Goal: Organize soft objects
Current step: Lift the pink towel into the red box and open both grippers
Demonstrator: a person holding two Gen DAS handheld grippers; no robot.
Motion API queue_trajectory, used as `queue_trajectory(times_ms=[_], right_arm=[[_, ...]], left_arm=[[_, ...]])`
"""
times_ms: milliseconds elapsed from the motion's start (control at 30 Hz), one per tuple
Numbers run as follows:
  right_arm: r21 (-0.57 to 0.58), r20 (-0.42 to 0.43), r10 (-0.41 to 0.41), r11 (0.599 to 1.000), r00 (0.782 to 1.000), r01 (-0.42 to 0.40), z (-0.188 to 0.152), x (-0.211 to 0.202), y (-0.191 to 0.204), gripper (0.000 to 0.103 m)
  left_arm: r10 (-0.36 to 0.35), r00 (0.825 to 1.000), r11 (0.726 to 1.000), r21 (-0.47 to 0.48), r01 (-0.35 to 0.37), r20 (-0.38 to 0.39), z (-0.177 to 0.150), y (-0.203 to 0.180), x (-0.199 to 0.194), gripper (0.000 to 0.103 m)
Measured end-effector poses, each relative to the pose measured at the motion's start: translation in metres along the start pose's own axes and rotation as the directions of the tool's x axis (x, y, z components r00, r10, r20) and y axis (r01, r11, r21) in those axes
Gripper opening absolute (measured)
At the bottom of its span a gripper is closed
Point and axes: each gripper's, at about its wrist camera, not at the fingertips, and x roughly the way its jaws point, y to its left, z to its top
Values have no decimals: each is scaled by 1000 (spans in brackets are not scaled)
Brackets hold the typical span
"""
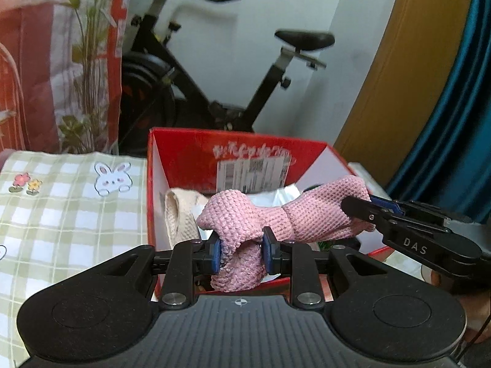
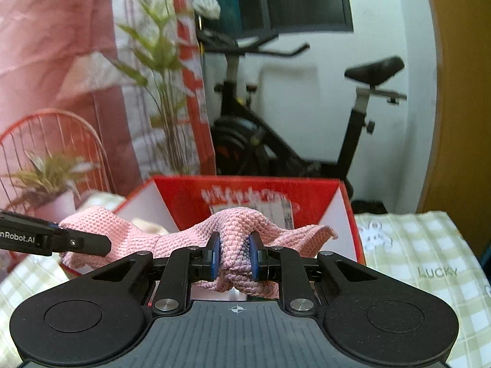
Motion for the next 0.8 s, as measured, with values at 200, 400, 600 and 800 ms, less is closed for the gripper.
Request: queue_trajectory(times_ms=[200, 400, 600, 800], right_arm=[[-20, -84, -22, 1000, 996, 21, -5, 25, 1, 18], [-10, -129, -23, 1000, 991, 22, -7, 40, 0, 18], [-7, -152, -17, 1000, 988, 16, -7, 49, -2, 18], [-28, -184, -19, 1000, 983, 14, -8, 57, -1, 18]], left_arm=[[9, 998, 1000, 21, -8, -69, 1, 0, 23, 27], [18, 995, 1000, 26, -15, -96, 2, 0, 38, 27], [30, 993, 999, 21, -28, -112, 2, 4, 46, 27], [35, 992, 999, 14, -34, -119, 3, 6, 50, 27]])
